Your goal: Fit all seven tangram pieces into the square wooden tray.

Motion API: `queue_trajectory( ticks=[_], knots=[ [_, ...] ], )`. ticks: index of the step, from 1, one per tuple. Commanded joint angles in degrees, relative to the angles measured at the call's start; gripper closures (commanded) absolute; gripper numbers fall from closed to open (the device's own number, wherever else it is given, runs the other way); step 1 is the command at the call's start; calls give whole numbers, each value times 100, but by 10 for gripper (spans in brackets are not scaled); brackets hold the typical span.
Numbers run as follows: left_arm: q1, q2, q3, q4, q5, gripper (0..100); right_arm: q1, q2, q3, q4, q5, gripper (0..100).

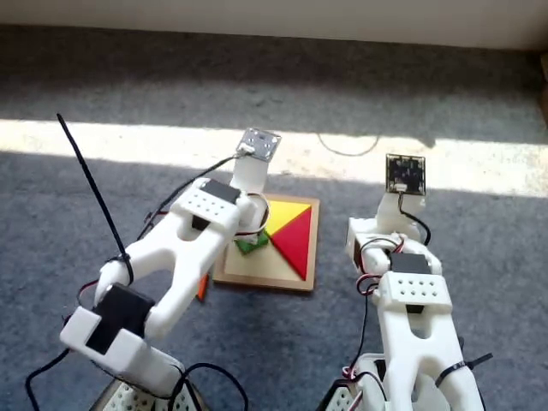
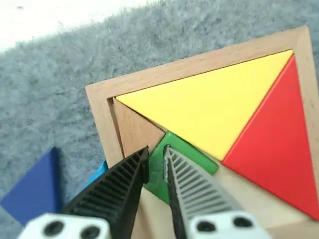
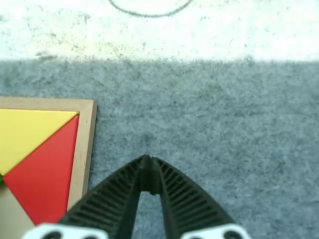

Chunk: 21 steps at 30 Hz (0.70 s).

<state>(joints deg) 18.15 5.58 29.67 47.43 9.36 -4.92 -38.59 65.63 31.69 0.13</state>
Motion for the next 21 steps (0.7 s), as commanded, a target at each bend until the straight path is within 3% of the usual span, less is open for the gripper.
queue_trajectory(
  ticks=[1,9,16,21],
  knots=[
    [-66,365,-664,290,-44,923,-127,-207,-13,-119,70,994],
    [-57,198,-857,325,-35,926,-127,-207,-13,-119,70,994],
    [-110,-1429,-242,598,-44,925,-127,-207,-13,-119,70,994],
    [-549,-2563,549,686,-167,922,-136,-207,-13,-119,70,994]
  ],
)
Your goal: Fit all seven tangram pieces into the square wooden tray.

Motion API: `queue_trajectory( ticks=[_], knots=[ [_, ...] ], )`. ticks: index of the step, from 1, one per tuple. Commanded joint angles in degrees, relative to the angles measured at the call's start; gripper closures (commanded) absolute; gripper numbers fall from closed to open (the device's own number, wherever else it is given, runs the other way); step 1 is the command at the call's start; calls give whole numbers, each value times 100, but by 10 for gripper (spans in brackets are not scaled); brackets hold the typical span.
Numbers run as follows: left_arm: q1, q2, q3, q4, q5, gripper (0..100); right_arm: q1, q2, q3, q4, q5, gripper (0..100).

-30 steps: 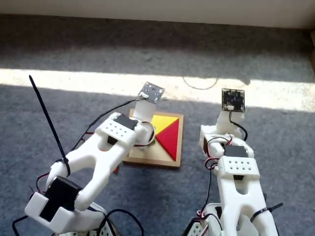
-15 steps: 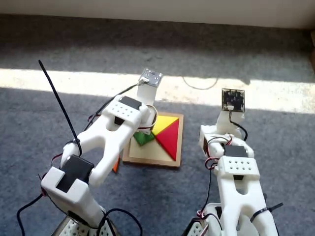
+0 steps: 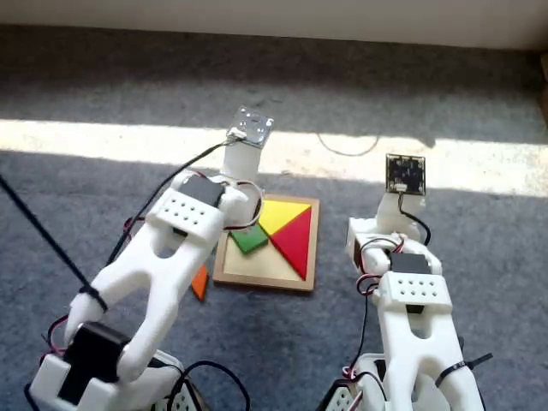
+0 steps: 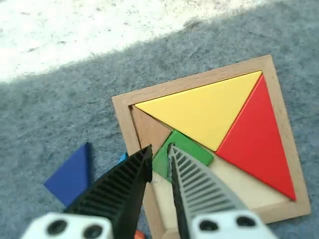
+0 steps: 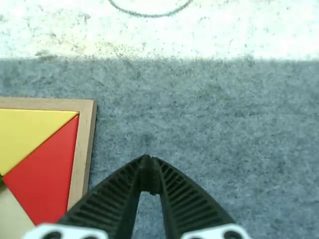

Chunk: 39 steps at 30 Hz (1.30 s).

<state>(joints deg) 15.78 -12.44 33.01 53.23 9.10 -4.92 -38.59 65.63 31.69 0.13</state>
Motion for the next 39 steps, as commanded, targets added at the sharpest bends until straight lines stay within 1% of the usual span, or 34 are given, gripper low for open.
queue_trajectory(
  ticks=[1,3,4,7,9,10,12,14,19,21,23,27,32,35,39],
  knots=[
    [-391,-945,330,229,-343,922,-136,-207,-13,-119,70,994],
    [-514,-1279,497,589,-791,912,-136,-207,-13,-119,70,994],
    [-602,-1429,541,826,-941,892,-136,-207,-13,-119,70,994],
    [-971,-1763,585,1486,-1064,791,-145,-207,-13,-119,70,994],
    [-1341,-1886,585,1662,-1081,743,-145,-207,-13,-119,70,994],
    [-1508,-1895,585,1662,-1134,736,-145,-207,-13,-119,70,994],
    [-1719,-1886,620,1653,-1697,734,-145,-207,-13,-119,70,994],
    [-1789,-1886,787,1626,-2242,735,-145,-207,-13,-119,70,994],
    [-1745,-1886,1323,791,-3244,779,-145,-198,-13,-268,70,994],
    [-1640,-1868,1516,510,-3525,785,-145,-198,4,-391,70,994],
    [-1516,-1692,1569,360,-3657,786,-145,-198,4,-391,70,994],
    [-1253,-989,1385,44,-3666,786,-145,-198,4,-391,70,994],
    [-1007,119,760,18,-3666,787,-145,-198,4,-391,70,994],
    [-875,382,690,-18,-3666,787,-145,-198,4,-391,70,994],
    [-884,593,629,-264,-3675,787,-145,-198,4,-391,70,994]
  ],
)
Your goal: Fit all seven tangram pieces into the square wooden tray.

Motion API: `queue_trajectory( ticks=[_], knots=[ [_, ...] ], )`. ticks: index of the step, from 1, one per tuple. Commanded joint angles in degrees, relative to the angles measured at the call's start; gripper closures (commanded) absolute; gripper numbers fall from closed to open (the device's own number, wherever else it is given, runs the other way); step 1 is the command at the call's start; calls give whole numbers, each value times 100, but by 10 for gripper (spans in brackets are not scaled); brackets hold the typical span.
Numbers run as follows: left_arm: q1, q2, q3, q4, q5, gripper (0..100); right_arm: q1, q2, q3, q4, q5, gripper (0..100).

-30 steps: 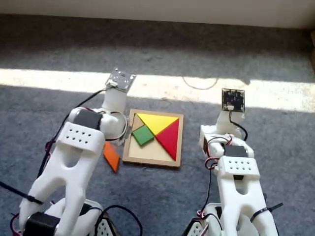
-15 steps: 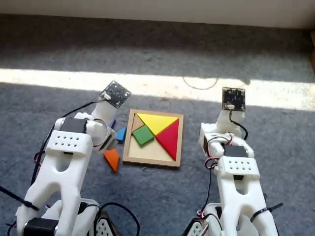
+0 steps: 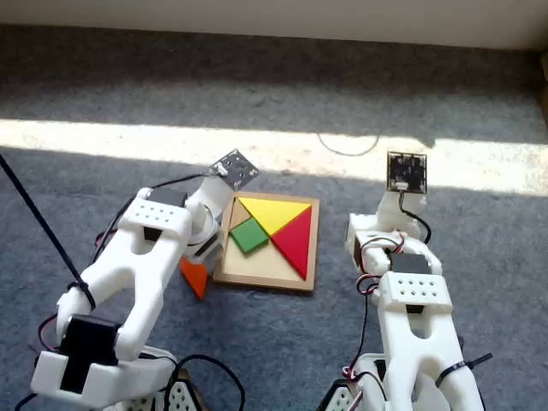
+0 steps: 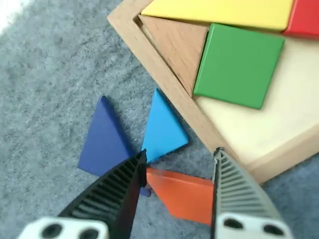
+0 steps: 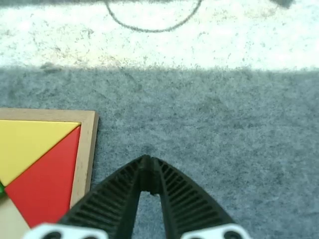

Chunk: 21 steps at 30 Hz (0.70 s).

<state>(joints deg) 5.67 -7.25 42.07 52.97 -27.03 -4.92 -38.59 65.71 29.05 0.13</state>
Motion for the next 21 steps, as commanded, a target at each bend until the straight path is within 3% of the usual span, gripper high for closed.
queue_trajectory(
  ticks=[1,5,13,21],
  knots=[
    [119,154,-277,-343,-62,787,-145,-198,-4,-127,70,994],
    [145,593,-391,-563,-70,787,-145,-198,-4,-127,79,994],
    [145,1393,-1420,220,-70,836,-154,-198,-4,-127,79,994],
    [110,593,-1481,809,-70,815,-154,-198,-13,-127,79,994]
  ],
)
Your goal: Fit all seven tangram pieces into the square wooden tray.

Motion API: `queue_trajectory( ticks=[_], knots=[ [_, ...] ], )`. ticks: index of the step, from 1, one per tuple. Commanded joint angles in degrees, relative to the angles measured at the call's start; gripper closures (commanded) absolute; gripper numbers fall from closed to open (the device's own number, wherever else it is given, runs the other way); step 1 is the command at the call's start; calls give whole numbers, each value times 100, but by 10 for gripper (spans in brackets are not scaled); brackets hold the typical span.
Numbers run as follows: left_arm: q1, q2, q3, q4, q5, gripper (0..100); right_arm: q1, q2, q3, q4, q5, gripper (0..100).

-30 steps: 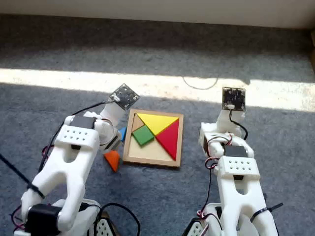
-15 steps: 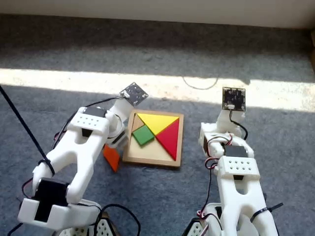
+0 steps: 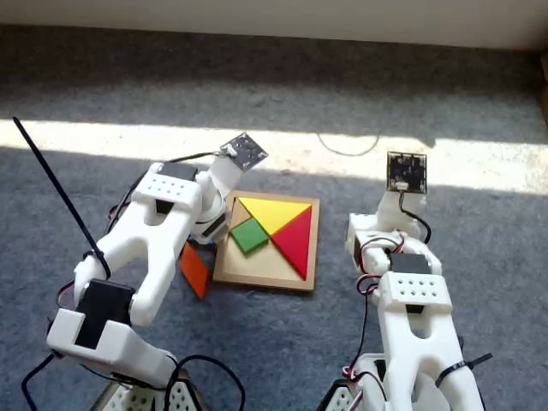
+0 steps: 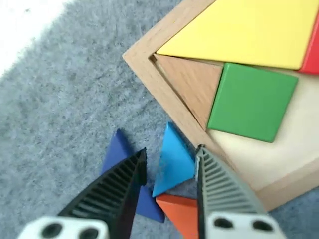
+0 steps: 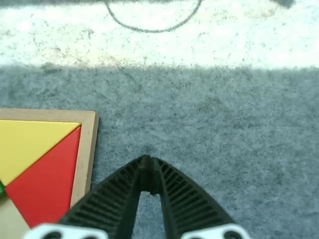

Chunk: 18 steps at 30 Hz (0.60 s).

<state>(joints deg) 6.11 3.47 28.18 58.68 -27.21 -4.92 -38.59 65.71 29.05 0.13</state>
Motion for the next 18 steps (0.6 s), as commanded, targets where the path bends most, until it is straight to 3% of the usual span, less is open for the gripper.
queue_trajectory(
  ticks=[1,9,18],
  knots=[
    [75,-611,-92,325,-53,810,-154,-198,-13,-127,79,994],
    [75,-725,110,466,-659,803,-154,-198,-13,-127,79,994],
    [57,391,-22,123,-1178,804,-251,-198,-13,-127,149,994]
  ],
)
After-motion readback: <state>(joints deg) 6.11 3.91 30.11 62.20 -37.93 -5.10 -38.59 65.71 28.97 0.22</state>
